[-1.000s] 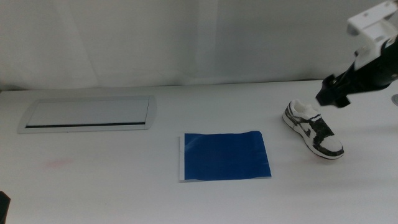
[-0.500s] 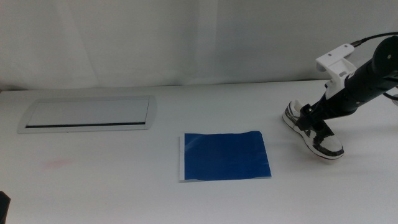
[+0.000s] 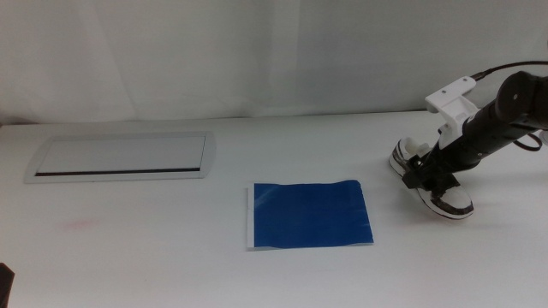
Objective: Use one arm to grab the shoe from the table and place it on the mat.
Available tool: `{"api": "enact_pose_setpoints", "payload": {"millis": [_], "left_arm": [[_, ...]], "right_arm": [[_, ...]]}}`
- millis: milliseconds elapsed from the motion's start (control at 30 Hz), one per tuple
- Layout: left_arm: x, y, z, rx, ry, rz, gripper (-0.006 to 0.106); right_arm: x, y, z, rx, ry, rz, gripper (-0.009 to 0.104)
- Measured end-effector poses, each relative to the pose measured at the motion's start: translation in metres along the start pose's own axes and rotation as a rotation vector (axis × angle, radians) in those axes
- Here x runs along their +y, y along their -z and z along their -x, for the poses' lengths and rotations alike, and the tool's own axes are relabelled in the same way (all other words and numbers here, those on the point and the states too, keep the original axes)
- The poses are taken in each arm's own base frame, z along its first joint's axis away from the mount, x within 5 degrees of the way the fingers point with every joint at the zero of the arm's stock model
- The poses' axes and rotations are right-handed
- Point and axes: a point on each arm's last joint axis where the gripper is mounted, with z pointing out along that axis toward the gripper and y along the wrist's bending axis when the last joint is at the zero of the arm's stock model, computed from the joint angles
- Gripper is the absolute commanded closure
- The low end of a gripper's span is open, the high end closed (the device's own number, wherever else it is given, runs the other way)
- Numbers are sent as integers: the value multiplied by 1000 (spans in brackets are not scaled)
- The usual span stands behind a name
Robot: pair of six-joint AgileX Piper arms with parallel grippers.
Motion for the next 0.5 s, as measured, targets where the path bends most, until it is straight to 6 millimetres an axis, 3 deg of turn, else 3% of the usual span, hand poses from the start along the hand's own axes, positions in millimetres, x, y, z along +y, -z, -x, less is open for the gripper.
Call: {"api": "enact_pose_setpoints", "payload": {"millis": [133, 300, 433, 500], "left_arm": [[0, 0, 0, 0, 0, 0, 103], [0, 0, 0, 0, 0, 0, 103], [0, 0, 0, 0, 0, 0, 103], [0, 0, 0, 0, 0, 0, 103]], "right_arm": [[0, -10, -3, 12, -4, 4, -8], [0, -17, -4, 11, -20, 7, 0], [-1, -18, -3, 8, -25, 9, 14], [-1, -19, -3, 7, -30, 9, 30]]}}
